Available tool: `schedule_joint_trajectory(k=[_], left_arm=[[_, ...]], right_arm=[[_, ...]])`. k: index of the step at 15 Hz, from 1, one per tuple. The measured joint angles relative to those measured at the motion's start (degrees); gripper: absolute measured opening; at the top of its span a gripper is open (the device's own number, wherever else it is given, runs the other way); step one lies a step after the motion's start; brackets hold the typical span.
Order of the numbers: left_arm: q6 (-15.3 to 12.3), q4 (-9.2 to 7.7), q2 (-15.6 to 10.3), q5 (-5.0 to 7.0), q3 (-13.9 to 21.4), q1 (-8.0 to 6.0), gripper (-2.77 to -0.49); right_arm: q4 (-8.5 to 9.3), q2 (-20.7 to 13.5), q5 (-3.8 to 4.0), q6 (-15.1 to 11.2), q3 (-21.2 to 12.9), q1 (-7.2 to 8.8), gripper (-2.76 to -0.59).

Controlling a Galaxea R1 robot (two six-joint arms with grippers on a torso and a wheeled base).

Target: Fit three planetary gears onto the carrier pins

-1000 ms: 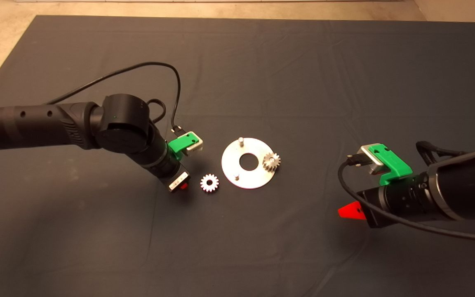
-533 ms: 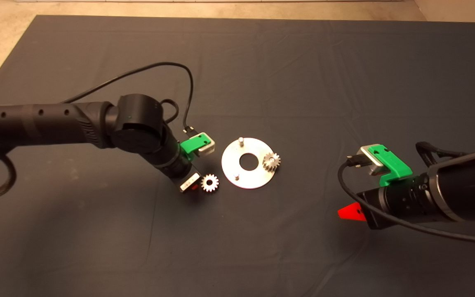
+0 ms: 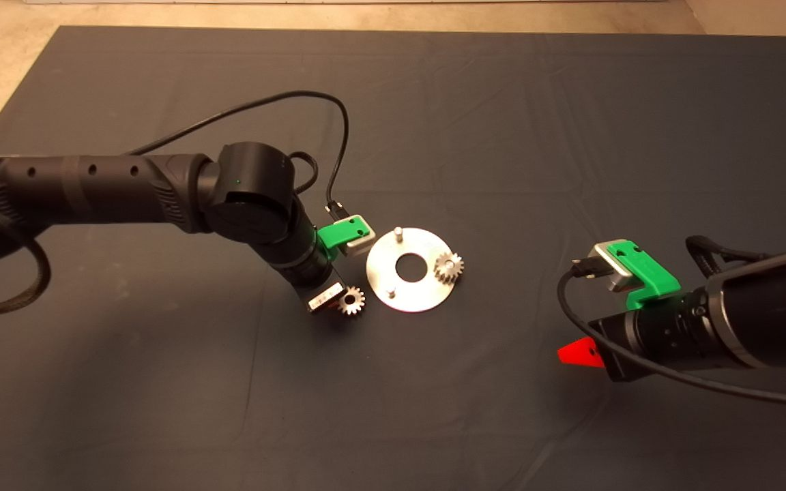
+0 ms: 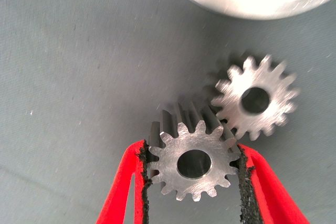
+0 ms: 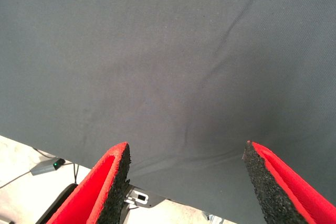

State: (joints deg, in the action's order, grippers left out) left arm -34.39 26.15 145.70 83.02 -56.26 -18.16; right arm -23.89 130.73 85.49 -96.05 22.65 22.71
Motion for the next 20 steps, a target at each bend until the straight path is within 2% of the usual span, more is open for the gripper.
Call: schedule_joint_trajectory(k=[1,3,5,6,9,10,13,15,17,20], left_arm=[[0.1,-0.18,0.0,1.22,0.0,-0.48,-2.46],[0.3,-0.18,-0.1,3.00,0.0,-3.19,-2.46],[0.4,-0.18,-0.1,4.13,0.0,-6.12,-2.46],[0.5,-0.21,0.0,4.16,0.0,-6.72,-2.46],[0.7,-0.71,1.3,4.33,-0.2,-6.80,-2.46],[0.7,-0.72,2.4,4.59,-0.8,-6.80,-2.46],[0.9,-0.90,7.4,3.94,-4.6,-6.80,-2.46],[2.4,-0.93,10.0,3.56,-8.4,-6.83,-2.46],[3.2,-0.93,11.5,3.59,-11.1,-6.80,-2.46],[4.0,-0.96,13.4,3.67,-13.1,-6.80,-2.47]], right_arm=[[0.00,0.0,0.01,0.0,0.0,0.00,-1.75],[0.00,0.0,0.00,0.0,0.0,-0.02,-1.75],[0.00,0.0,0.00,0.0,-0.1,0.00,-1.75],[0.00,0.0,-0.05,0.0,-0.1,0.00,-1.75],[0.00,0.4,-0.15,0.0,-0.1,-0.01,-1.75],[-0.01,0.5,-0.21,0.0,-0.1,-0.01,-1.75],[0.00,0.9,-0.16,0.0,-0.2,-0.02,-1.75],[0.02,0.9,0.00,0.0,-0.2,-0.02,-1.75],[0.00,0.9,-0.05,0.0,-0.2,-0.02,-1.75],[0.02,0.9,0.01,0.0,-0.2,-0.02,-1.75]])
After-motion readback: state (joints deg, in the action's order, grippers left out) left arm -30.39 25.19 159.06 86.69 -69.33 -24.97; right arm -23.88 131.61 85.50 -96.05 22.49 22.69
